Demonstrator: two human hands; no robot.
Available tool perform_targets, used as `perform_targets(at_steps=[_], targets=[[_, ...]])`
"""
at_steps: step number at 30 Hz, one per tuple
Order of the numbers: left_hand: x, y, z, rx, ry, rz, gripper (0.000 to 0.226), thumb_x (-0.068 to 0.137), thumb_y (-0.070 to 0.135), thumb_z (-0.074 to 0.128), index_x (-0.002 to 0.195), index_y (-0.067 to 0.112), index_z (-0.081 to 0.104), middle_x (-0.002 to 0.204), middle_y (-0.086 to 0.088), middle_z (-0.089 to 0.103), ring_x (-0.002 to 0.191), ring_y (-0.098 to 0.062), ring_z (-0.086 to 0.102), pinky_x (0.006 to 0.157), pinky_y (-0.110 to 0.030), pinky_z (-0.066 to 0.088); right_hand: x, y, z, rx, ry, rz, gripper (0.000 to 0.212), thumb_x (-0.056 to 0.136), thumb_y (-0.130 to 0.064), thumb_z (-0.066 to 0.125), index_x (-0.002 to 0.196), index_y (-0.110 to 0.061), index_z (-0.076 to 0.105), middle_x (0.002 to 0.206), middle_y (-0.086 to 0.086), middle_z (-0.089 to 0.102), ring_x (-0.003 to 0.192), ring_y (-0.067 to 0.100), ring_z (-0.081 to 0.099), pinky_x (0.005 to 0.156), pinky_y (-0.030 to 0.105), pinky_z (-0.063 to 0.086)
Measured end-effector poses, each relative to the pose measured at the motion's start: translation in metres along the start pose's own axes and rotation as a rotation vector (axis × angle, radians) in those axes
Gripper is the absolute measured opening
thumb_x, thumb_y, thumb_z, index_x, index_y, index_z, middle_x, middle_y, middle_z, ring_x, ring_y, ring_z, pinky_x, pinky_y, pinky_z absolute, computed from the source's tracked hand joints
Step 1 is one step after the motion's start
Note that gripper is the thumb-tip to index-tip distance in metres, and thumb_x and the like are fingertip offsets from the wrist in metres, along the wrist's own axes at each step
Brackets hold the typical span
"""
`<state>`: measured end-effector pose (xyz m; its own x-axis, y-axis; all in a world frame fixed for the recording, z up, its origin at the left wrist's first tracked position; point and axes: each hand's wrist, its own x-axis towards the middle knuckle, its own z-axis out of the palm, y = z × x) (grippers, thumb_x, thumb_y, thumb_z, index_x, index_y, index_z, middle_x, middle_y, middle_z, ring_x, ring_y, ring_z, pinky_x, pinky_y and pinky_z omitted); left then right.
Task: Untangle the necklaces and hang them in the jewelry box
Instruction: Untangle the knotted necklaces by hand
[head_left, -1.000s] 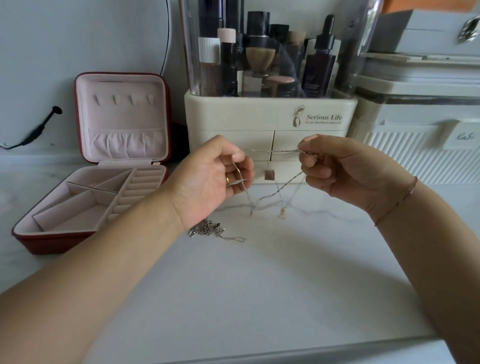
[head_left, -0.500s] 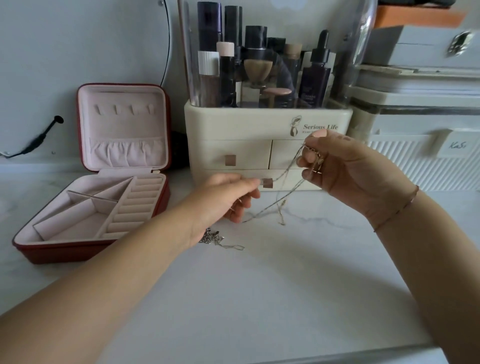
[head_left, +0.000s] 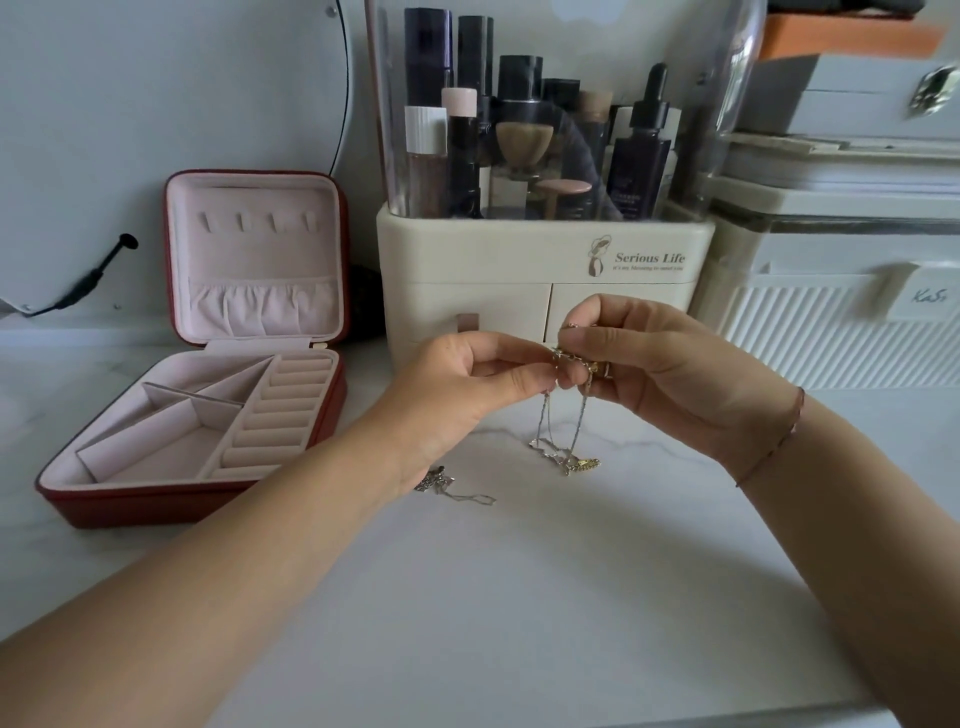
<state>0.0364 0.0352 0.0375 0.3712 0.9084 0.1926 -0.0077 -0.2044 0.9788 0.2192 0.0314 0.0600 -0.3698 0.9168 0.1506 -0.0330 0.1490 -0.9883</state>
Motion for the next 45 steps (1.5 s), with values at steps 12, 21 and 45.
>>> perform_targets(at_steps=[12,21,45], targets=[[0.000,0.001,0.000,0.029,0.001,0.005,0.003,0.086,0.009,0.063,0.086,0.010,0.066,0.089,-0.013,0.072,0.086,-0.011,0.063,0.080,-0.022,0.047,-0.001,-0.003,0.002,-0.040,0.036,0.026,0.009,0.074,-0.016,0.069,0.077,-0.014,0.061,0.066,0.004,0.063,0.070,0.017,0.058,0.082,0.038,0.035],[0.001,0.004,-0.005,-0.206,-0.059,-0.068,0.006,0.068,0.019,0.054,0.072,0.017,0.058,0.079,-0.001,0.067,0.080,-0.012,0.060,0.076,-0.026,0.046,-0.004,-0.009,-0.002,-0.254,0.243,0.033,0.009,0.079,-0.013,0.070,0.079,-0.013,0.060,0.071,0.004,0.071,0.067,0.008,0.062,0.068,0.023,0.038],[0.002,0.000,-0.006,-0.164,-0.060,-0.058,0.016,0.073,0.032,0.063,0.068,0.019,0.070,0.077,0.005,0.068,0.079,-0.009,0.058,0.079,-0.024,0.044,-0.001,-0.002,0.008,-0.357,0.443,-0.217,0.009,0.092,-0.005,0.058,0.084,-0.007,0.056,0.075,0.007,0.074,0.071,0.021,0.072,0.066,0.029,0.057]])
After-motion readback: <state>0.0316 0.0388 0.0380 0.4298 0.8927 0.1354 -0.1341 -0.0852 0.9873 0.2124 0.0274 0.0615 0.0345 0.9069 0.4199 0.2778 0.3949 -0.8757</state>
